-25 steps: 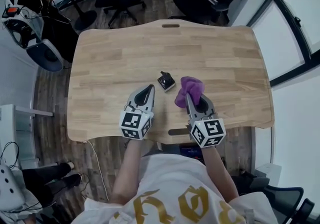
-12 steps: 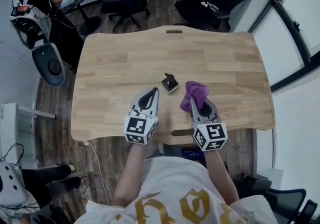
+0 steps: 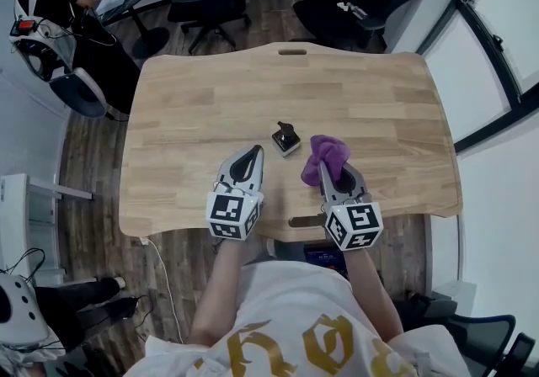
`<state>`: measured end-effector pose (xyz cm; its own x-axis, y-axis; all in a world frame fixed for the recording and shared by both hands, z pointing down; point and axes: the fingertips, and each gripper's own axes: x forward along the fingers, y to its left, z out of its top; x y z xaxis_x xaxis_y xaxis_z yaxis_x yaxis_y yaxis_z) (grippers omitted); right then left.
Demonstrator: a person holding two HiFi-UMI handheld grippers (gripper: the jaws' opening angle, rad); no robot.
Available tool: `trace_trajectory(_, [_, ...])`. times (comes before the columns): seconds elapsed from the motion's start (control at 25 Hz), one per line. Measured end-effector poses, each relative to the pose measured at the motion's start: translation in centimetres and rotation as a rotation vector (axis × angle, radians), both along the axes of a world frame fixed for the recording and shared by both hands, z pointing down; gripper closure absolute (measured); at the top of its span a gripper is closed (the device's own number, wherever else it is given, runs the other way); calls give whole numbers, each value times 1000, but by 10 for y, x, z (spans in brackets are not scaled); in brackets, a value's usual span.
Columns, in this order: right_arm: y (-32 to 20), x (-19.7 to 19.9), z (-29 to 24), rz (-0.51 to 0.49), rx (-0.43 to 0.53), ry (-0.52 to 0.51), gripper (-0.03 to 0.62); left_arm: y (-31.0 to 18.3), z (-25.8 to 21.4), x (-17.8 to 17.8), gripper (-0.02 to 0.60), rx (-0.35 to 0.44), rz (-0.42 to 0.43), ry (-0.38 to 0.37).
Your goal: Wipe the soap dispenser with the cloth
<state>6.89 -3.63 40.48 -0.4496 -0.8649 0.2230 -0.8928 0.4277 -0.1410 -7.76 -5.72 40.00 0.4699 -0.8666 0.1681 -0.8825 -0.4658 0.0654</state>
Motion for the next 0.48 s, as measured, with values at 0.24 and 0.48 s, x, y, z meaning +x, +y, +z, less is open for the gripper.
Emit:
trace_trajectory(0.24, [-2,-1,-1,-5,4,2,540,-2,2,-2,572,-2,2,8])
trace_trajectory(0.48, [-4,-1,-3,-8,7,8,540,-4,3,0,572,-10,7,10])
